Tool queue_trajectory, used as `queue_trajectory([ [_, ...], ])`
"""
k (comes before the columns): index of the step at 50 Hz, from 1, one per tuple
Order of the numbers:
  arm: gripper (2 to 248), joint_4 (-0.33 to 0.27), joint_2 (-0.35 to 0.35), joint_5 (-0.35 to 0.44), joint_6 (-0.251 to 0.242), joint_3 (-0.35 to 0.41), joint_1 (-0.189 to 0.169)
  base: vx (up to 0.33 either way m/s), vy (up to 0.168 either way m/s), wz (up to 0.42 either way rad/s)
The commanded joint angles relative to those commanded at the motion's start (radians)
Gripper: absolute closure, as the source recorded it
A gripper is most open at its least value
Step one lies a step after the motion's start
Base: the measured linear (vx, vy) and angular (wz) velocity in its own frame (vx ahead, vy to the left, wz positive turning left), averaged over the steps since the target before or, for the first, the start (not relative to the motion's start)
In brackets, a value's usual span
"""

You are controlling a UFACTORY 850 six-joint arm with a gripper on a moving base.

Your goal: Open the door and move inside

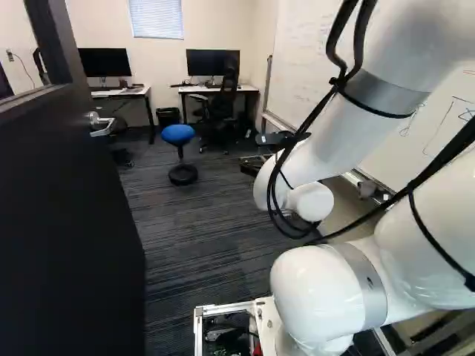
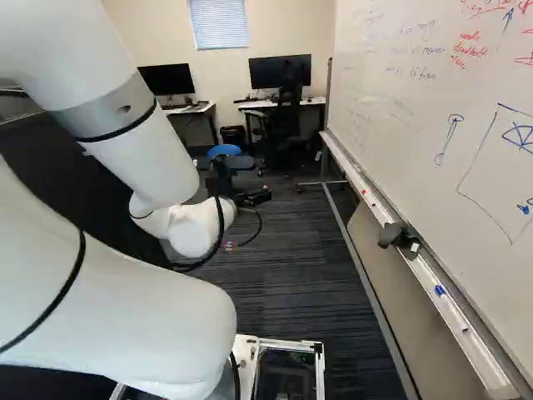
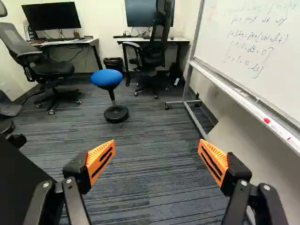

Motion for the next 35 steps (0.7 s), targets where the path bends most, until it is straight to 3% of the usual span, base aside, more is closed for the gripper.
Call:
queue_trajectory([
  [35, 3, 0.0, 0.0, 0.0, 0.0, 0.0, 0.0, 0.203, 0.0, -0.006],
])
